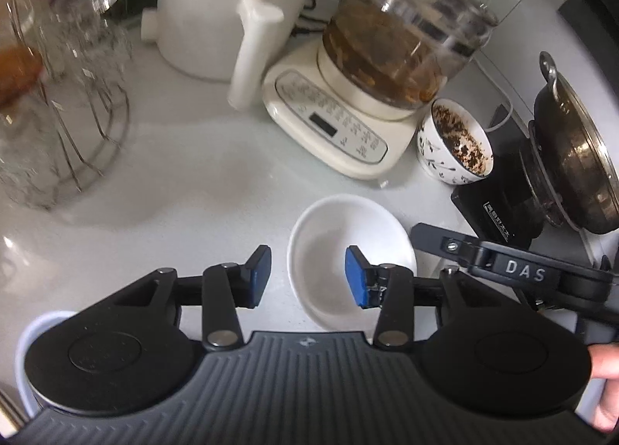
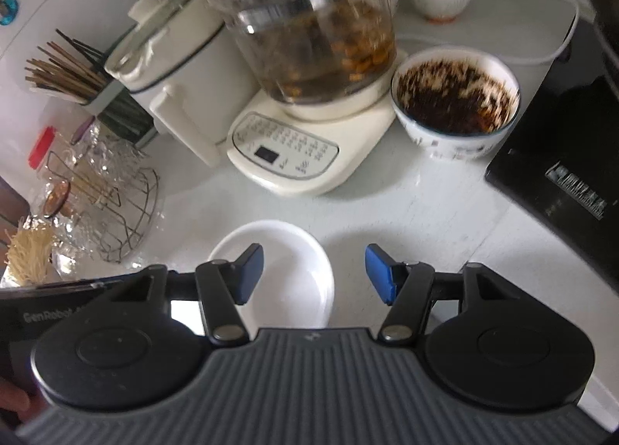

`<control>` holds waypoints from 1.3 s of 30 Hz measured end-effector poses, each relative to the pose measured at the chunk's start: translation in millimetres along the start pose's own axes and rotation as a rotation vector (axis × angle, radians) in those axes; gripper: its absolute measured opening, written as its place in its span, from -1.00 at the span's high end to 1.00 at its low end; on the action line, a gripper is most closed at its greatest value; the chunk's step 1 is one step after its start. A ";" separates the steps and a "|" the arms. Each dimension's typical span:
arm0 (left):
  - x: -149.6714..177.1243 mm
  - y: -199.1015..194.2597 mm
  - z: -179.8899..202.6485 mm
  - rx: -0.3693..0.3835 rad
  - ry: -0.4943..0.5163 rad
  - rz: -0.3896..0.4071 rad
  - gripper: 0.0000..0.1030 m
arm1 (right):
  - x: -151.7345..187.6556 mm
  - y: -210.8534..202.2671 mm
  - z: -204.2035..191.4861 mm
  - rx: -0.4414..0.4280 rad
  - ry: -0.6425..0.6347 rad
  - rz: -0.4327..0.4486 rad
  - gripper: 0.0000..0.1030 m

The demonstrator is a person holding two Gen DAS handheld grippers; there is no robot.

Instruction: Organize plates and bowls

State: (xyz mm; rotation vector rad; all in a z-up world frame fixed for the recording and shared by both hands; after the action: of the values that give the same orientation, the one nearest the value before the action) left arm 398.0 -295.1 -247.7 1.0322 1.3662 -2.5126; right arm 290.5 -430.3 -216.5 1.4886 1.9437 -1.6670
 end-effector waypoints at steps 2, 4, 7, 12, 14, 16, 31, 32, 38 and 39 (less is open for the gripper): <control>4.0 6.8 -0.8 0.000 0.002 -0.013 0.07 | 4.6 6.5 2.4 -0.009 0.013 -0.022 -0.17; 7.4 13.0 -1.4 -0.008 0.012 -0.022 0.07 | 8.9 10.3 3.7 -0.014 0.017 -0.041 -0.17; 11.4 21.7 -4.2 -0.010 0.007 -0.036 0.07 | 13.9 14.6 5.4 -0.028 0.028 -0.057 -0.11; 16.4 30.4 -8.4 -0.013 0.013 -0.059 0.10 | 22.4 21.1 8.8 -0.038 0.067 -0.086 0.15; 16.3 32.2 -8.1 -0.015 0.030 -0.060 0.13 | 24.0 24.0 9.6 -0.039 0.081 -0.097 0.29; 15.2 33.8 -8.3 -0.021 0.048 -0.057 0.24 | 24.0 25.5 9.9 -0.036 0.082 -0.097 0.34; 18.0 34.2 -13.6 -0.022 0.034 -0.040 0.81 | 32.2 31.5 9.4 -0.040 0.083 -0.127 0.73; 17.2 32.9 -13.6 -0.020 0.033 -0.034 0.81 | 32.4 30.1 8.0 -0.043 0.078 -0.125 0.73; 13.3 22.6 -12.1 -0.011 0.024 -0.003 0.81 | 26.3 21.4 2.3 -0.054 0.059 -0.098 0.73; 12.8 20.0 -12.1 -0.013 0.020 0.001 0.81 | 25.4 19.0 1.8 -0.059 0.058 -0.096 0.73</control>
State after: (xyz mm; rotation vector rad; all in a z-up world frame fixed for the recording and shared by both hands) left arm 402.2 -294.7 -274.0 1.0582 1.3846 -2.4961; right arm 291.8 -420.1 -246.6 1.4599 2.1072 -1.6057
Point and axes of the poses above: each gripper's, at about its wrist camera, not at the fingertips, and y roughly the way its jaws point, z to its right, x to its underside, the point moved 9 cm from there along y, roughly the way its jaws point, and after that the axes turned 14 degrees about z, right-handed, at the moved point
